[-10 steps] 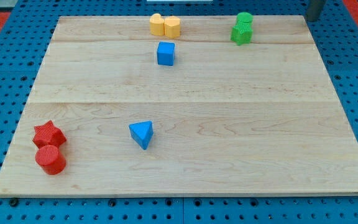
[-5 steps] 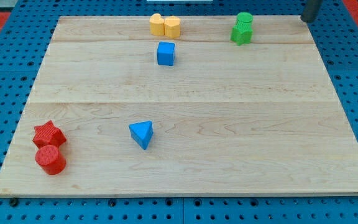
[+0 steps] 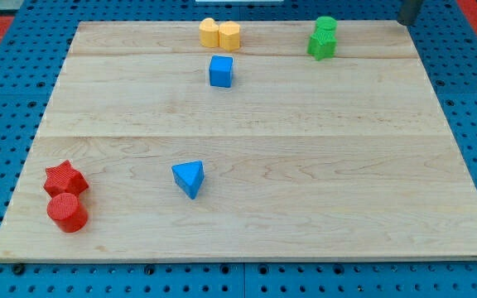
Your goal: Move the green circle to the top left of the green star
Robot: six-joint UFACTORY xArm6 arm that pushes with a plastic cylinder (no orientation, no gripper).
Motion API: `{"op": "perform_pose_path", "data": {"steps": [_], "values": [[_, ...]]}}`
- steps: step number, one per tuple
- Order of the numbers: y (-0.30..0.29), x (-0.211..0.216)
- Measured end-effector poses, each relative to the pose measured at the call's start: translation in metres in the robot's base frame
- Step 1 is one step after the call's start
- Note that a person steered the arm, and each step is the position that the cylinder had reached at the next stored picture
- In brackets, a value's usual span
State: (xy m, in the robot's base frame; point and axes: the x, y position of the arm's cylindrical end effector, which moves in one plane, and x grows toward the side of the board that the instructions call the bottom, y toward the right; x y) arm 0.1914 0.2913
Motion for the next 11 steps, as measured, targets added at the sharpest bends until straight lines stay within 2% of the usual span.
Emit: {"op": "perform_pose_path", "data": {"steps": [9,11], "values": [[-0.01,0.0],[-0.046,0.0]]}}
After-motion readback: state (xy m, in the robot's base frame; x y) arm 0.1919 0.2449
